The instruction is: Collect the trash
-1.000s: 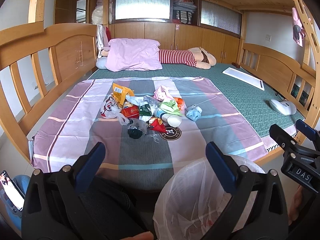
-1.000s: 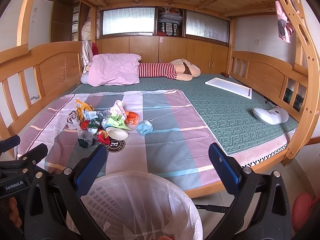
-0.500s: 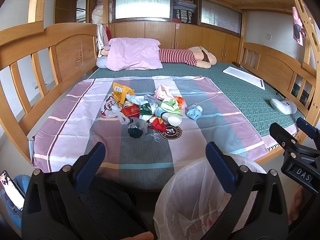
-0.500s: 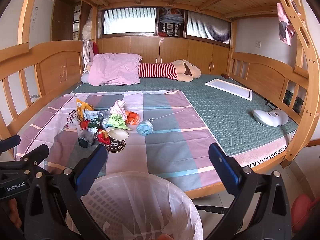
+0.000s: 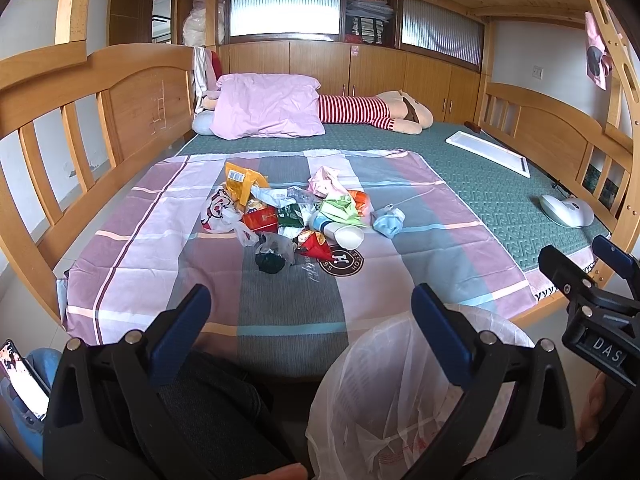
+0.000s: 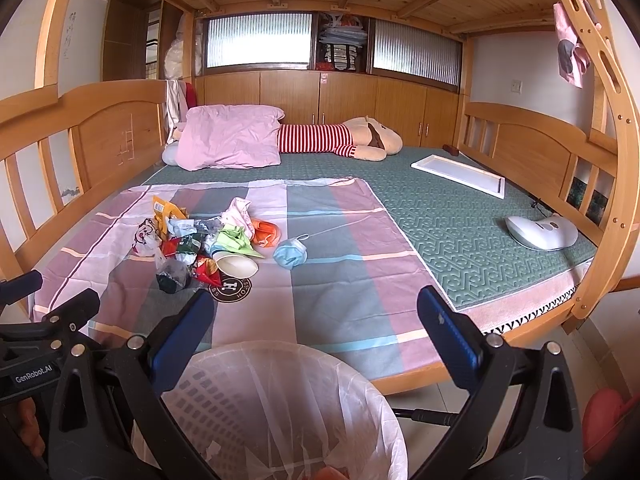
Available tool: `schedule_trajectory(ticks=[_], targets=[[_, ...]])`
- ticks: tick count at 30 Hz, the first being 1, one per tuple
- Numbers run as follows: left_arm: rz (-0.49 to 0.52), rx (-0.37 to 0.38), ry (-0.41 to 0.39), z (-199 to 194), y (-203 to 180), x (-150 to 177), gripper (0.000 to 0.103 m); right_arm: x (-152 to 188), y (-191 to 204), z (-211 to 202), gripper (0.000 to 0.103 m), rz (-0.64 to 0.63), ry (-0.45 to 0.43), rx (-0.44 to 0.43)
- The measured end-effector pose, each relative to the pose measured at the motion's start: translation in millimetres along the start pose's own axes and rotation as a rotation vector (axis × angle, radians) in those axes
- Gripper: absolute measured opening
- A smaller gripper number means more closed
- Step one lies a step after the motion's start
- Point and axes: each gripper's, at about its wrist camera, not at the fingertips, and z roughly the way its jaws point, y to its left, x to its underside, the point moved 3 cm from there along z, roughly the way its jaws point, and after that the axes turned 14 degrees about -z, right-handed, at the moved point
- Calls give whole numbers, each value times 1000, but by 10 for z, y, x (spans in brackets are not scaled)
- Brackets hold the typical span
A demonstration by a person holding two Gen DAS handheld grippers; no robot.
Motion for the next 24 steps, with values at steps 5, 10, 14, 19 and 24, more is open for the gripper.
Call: schedule_trajectory(ticks=[5,10,14,19,24], targets=[[0,-3,4,11,-3,19,100,5,0,0,100,3,1,-2],[0,-4,6,12,-3,23,100,17,-4,3,100,6,5,-5],[0,-6,11,14,-4,32,100,22,-13,9,100,9,7,-8],[0,-11,19,21,-23,43,100,24,-12,8,100,5,6,-6],[2,-14,30,50,-24,50,100,41,-4,34,100,-10,10,10]])
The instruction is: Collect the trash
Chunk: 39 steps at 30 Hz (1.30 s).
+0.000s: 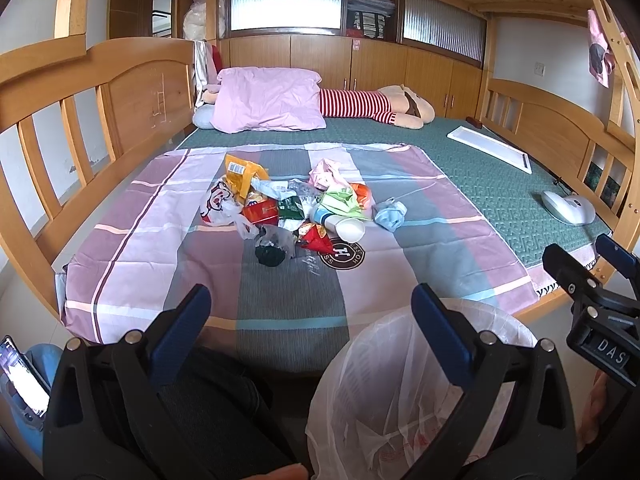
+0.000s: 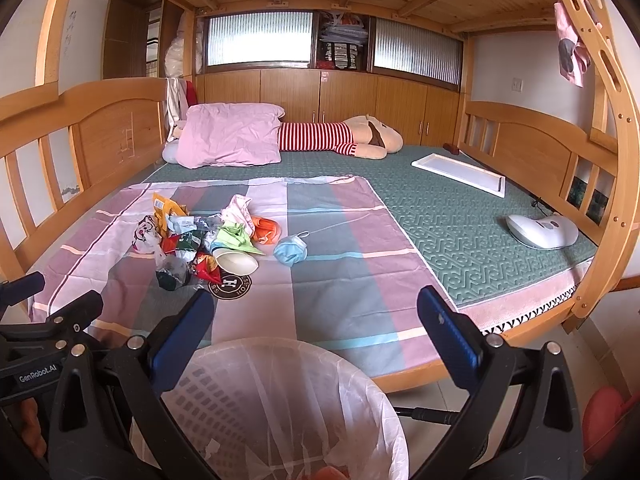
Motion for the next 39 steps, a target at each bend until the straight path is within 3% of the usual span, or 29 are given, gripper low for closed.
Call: schedule_trajectory(ticks=[6,11,13,16,17,20,22,26,29,30,35,39], targets=[[-45,23,122,368,136,166,100,114,32,406,100,-19,148,-81],[-93,62,206,811,307,155,96,194,-58,510,100,55,143,-150],[-184,97,218,1050,489,-23,82,206,-76,571,95,60,154,-164],[-311,61,244,1530,783,-305,62,217,-71,733,80,40,202,-155],[-353,46,263,1766,884,-399,60,214,-59,807,76,33,221,-155],[-403,68,316,2224,973,-536,62,168,-59,1011,75,36,256,-173],[-406,92,353,2488,936,-565,82,91,-62,1191,75,59,269,-205],[-402,47,432,2829,860,-433,84,-119,-39,1668,76,85,313,-245],[-425,75,481,2990,827,-391,71,-306,-10,2154,79,112,341,-262],[-409,57,491,3037,814,-370,56,-363,-1,2347,79,132,352,-257],[-440,76,469,3035,865,-349,51,-507,118,3245,79,175,415,-218],[-574,101,401,2813,1077,-340,50,-447,258,3812,79,177,500,-174]])
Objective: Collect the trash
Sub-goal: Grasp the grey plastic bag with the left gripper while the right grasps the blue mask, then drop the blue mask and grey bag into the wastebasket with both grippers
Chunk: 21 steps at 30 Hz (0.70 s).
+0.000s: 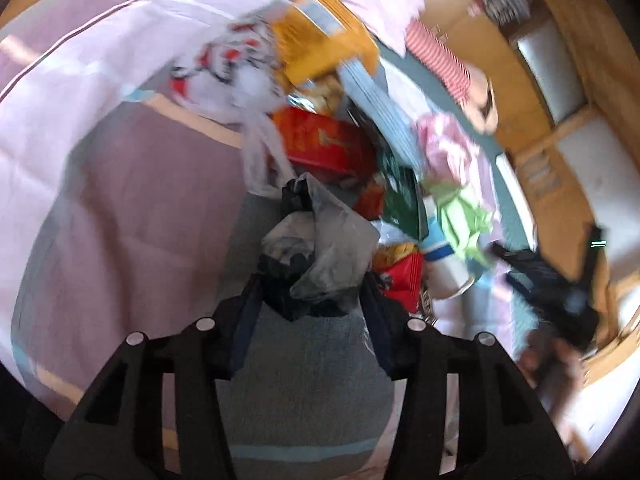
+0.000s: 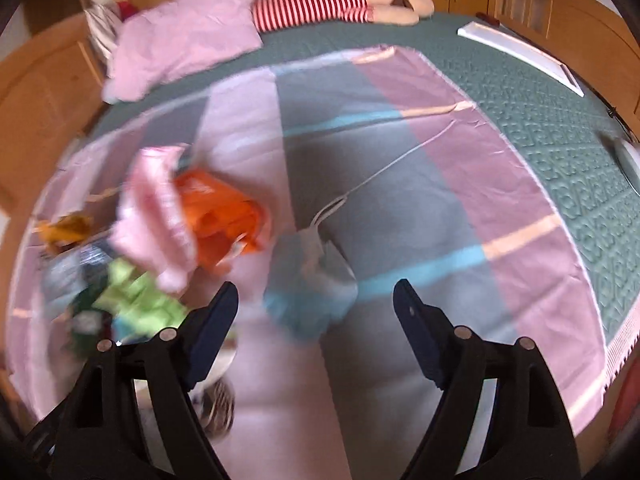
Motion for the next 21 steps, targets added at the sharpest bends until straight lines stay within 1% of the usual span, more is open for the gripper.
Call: schedule_trajectory(ticks=[1,2,3,4,5,6,8,10,12,14,17,21], targets=[[-7,-9,-15,-33,38,-25,50,2,5,90,79,7,20,-7],[-11,-24,-33,-54,57,-26,50,15,5,192,76,14,49,-13],[-14,-38,-50,-69,69,-34,50,42,10,261,63,15,73,-12],[-14,-45,-60,-74,65,-33,50,65,14,305,54,14,89,-18],[-7,-56,-71,-85,53,-36,50,106,23,329,40,17,95,-47],[0,-62,-78,-92,42,-33,50,136,22,301,32,19,85,-56],[26,-76,-98,-125,-19,-11,50,194,-1,188,21,18,72,-55],[74,-93,-131,-177,-114,52,50,265,-42,11,20,30,43,-64],[129,-107,-173,-245,-211,140,50,381,-82,-287,20,32,-13,-93],[161,-105,-196,-339,-217,180,50,502,-109,-550,20,24,-64,-124],[180,-66,-211,-457,-229,265,50,758,-142,-1010,20,6,-143,-182],[202,-19,-201,-542,-169,408,50,1146,-175,-1591,20,-32,-254,-232]])
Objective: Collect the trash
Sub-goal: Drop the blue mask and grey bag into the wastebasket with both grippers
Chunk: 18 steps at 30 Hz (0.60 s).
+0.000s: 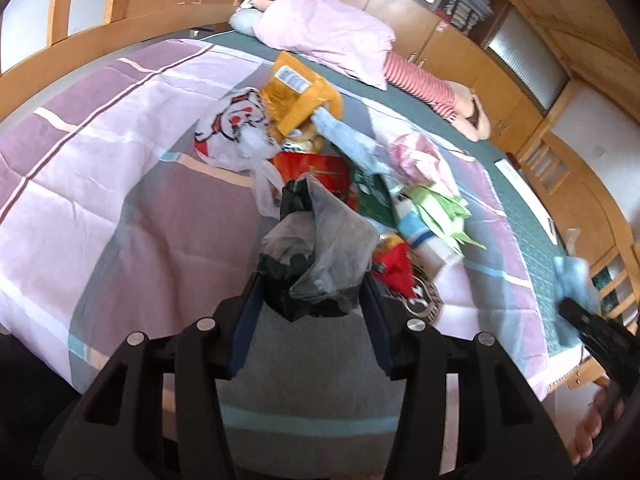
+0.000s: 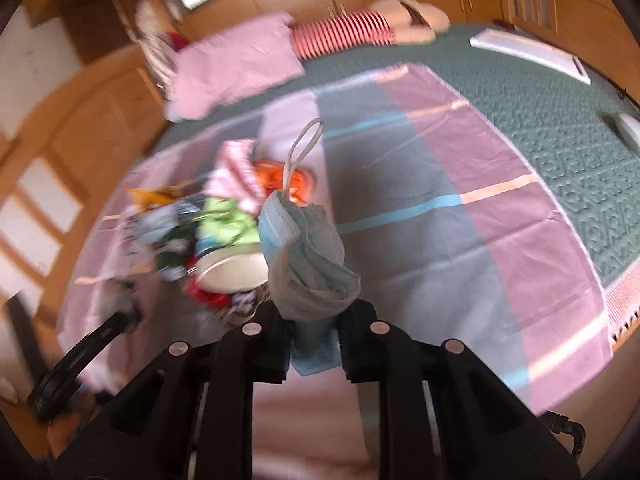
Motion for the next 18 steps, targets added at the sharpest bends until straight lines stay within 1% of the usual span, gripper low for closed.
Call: schedule_trajectory(ticks=[1,3,4,6,7,10,12,13,14,15,16,17,18], targets=[[11,15,-2,-27,-20,38,50,111,50,-197,20,-13,-29,-12],[37,49,-11,-112,-65,114,50,253,113,-403,20,-28,-57,-23],[52,62,-16,-159,-76,173,50,341,150,-501,20,-36,-65,-26],[83,84,-22,-215,-139,254,50,542,221,-626,20,-60,-50,-26],[100,91,-23,-240,-170,303,50,674,282,-645,20,-84,-13,-22],[144,122,-24,-346,-210,460,50,972,380,-539,20,-132,96,-8],[165,156,-28,-429,-241,543,50,1233,388,-405,22,-129,218,12],[174,174,-24,-462,-255,584,50,1328,383,-371,26,-120,266,26],[180,184,-18,-476,-260,609,50,1434,355,-317,35,-102,330,46],[187,199,-7,-490,-273,646,50,1503,318,-295,46,-83,364,57],[195,212,5,-487,-286,670,50,1559,278,-318,52,-58,376,60],[203,229,18,-487,-304,694,50,1569,228,-374,61,-25,360,56],[207,239,24,-492,-317,715,50,1531,183,-447,64,5,324,38]])
